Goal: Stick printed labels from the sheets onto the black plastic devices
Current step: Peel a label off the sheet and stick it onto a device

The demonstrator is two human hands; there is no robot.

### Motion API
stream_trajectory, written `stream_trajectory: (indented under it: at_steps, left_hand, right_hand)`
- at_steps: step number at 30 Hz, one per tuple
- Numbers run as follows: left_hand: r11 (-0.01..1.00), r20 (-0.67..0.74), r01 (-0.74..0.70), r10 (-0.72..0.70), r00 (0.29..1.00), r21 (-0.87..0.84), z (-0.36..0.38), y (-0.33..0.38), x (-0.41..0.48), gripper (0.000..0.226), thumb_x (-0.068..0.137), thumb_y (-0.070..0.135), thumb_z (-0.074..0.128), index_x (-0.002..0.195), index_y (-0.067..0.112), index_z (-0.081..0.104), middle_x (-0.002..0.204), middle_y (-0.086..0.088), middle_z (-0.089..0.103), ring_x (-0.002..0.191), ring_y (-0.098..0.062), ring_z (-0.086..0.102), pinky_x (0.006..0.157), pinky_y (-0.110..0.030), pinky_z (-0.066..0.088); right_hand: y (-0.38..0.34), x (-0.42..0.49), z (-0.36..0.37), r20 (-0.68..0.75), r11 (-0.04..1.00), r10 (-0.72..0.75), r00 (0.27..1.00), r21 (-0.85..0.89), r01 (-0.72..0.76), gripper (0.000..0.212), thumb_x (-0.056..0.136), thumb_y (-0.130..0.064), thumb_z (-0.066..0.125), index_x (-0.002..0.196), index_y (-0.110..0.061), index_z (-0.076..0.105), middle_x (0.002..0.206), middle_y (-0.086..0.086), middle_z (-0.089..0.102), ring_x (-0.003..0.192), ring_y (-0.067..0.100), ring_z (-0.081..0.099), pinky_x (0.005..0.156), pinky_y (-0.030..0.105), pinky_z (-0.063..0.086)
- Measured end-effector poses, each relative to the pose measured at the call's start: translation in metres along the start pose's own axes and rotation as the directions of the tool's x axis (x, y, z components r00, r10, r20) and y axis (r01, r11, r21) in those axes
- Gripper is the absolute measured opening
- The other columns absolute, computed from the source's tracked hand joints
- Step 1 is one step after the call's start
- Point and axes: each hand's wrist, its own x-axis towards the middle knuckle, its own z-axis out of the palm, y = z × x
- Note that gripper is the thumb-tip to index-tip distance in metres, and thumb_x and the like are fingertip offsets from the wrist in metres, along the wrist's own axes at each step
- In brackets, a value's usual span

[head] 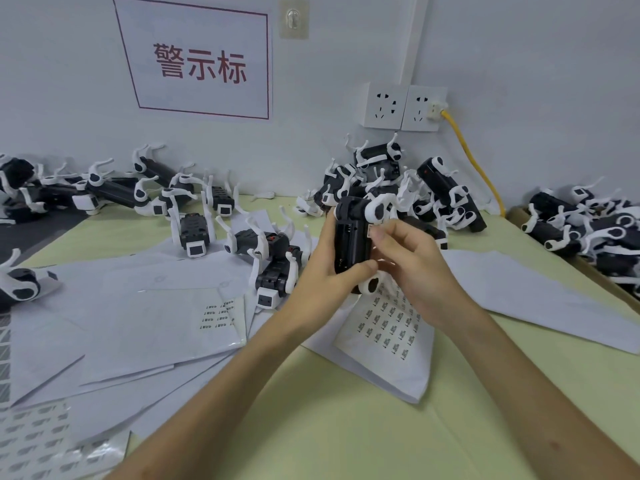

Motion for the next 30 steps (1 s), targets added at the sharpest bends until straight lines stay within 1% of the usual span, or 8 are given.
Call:
stream_trajectory:
  at_steps: [4, 9, 12, 16, 18, 25, 28, 30]
  left_hand:
    - [0.992, 0.024, 0.075, -0.073, 0.997, -0.1, -0.001, 0.001, 0.001, 0.056, 0.094, 0.004, 0.064, 0.145, 0.023, 0.047, 0.121, 0.005, 0.07, 0.113, -0.007, 0.066, 0.09, -0.018, 0.051]
    - [0.996, 0.065, 0.072, -0.068, 0.996, -0.059, 0.001, 0.003, -0.002, 0.068, 0.084, 0.018, 0.065, 0.146, 0.036, 0.045, 0.127, 0.0, 0.066, 0.119, -0.019, 0.064, 0.102, -0.039, 0.052]
    - [0.994, 0.1, 0.075, -0.068, 0.993, -0.078, -0.001, 0.005, -0.001, 0.072, 0.081, 0.015, 0.064, 0.149, 0.029, 0.044, 0.131, -0.005, 0.065, 0.121, -0.022, 0.063, 0.106, -0.045, 0.051]
    - [0.993, 0.121, 0.079, -0.068, 0.99, -0.09, -0.005, 0.007, -0.001, 0.066, 0.08, 0.014, 0.064, 0.142, 0.03, 0.051, 0.128, -0.005, 0.068, 0.119, -0.022, 0.065, 0.101, -0.036, 0.053]
    - [0.992, 0.109, 0.078, -0.068, 0.992, -0.095, -0.004, 0.006, -0.002, 0.064, 0.079, 0.016, 0.066, 0.139, 0.034, 0.053, 0.133, -0.001, 0.067, 0.121, -0.016, 0.064, 0.097, -0.029, 0.053]
    - [0.992, 0.072, 0.06, -0.052, 0.996, -0.107, -0.004, 0.009, -0.001, 0.05, 0.078, 0.016, 0.067, 0.106, 0.057, 0.065, 0.121, 0.001, 0.072, 0.11, -0.011, 0.068, 0.088, -0.021, 0.054]
    - [0.989, 0.039, 0.068, -0.064, 0.997, -0.129, -0.002, 0.011, 0.0, 0.045, 0.078, 0.014, 0.066, 0.102, 0.053, 0.067, 0.118, -0.003, 0.073, 0.102, -0.01, 0.069, 0.083, -0.019, 0.055]
    - [0.989, 0.037, 0.071, -0.067, 0.997, -0.129, 0.0, 0.012, -0.001, 0.046, 0.077, 0.016, 0.066, 0.097, 0.058, 0.068, 0.109, 0.007, 0.074, 0.099, -0.006, 0.069, 0.08, -0.017, 0.054]
  right_hand:
    - [-0.001, -0.001, 0.0, 0.036, 0.999, 0.019, 0.999, 0.039, -0.02, 0.027, 0.093, -0.034, 0.062, 0.086, -0.008, 0.057, 0.082, 0.014, 0.055, 0.079, 0.028, 0.052, 0.077, 0.044, 0.045]
    - [-0.003, -0.005, 0.004, 0.018, 0.999, -0.032, 0.999, -0.037, 0.032, 0.073, 0.082, -0.048, 0.071, 0.108, 0.016, 0.048, 0.104, 0.049, 0.05, 0.093, 0.061, 0.057, 0.092, 0.076, 0.043]
    - [-0.001, -0.003, 0.001, 0.047, 0.999, -0.044, 0.998, -0.023, 0.045, 0.064, 0.083, -0.044, 0.071, 0.097, 0.014, 0.049, 0.085, 0.04, 0.052, 0.076, 0.043, 0.054, 0.076, 0.067, 0.046]
    - [0.003, -0.002, -0.002, 0.069, 0.999, -0.045, 0.997, -0.021, 0.046, 0.026, 0.092, -0.032, 0.063, 0.079, -0.01, 0.057, 0.074, 0.015, 0.053, 0.064, 0.024, 0.053, 0.061, 0.033, 0.047]
    - [0.003, -0.003, -0.002, 0.086, 0.998, -0.052, 0.995, -0.018, 0.054, 0.02, 0.093, -0.028, 0.059, 0.081, -0.012, 0.058, 0.071, 0.011, 0.054, 0.062, 0.017, 0.052, 0.059, 0.026, 0.047]
    - [0.001, -0.004, -0.001, 0.121, 0.998, -0.04, 0.992, -0.041, 0.045, 0.022, 0.097, -0.025, 0.052, 0.08, -0.02, 0.065, 0.069, 0.0, 0.061, 0.064, 0.013, 0.054, 0.061, 0.022, 0.048]
    - [-0.001, -0.004, 0.001, 0.106, 1.0, -0.025, 0.994, -0.007, 0.026, 0.026, 0.095, -0.022, 0.053, 0.071, -0.022, 0.063, 0.065, -0.001, 0.059, 0.062, 0.014, 0.054, 0.06, 0.023, 0.047]
    - [-0.001, -0.005, 0.003, 0.095, 0.999, -0.035, 0.995, 0.006, 0.035, 0.029, 0.094, -0.023, 0.056, 0.066, -0.025, 0.062, 0.063, -0.003, 0.056, 0.061, 0.014, 0.054, 0.059, 0.024, 0.047]
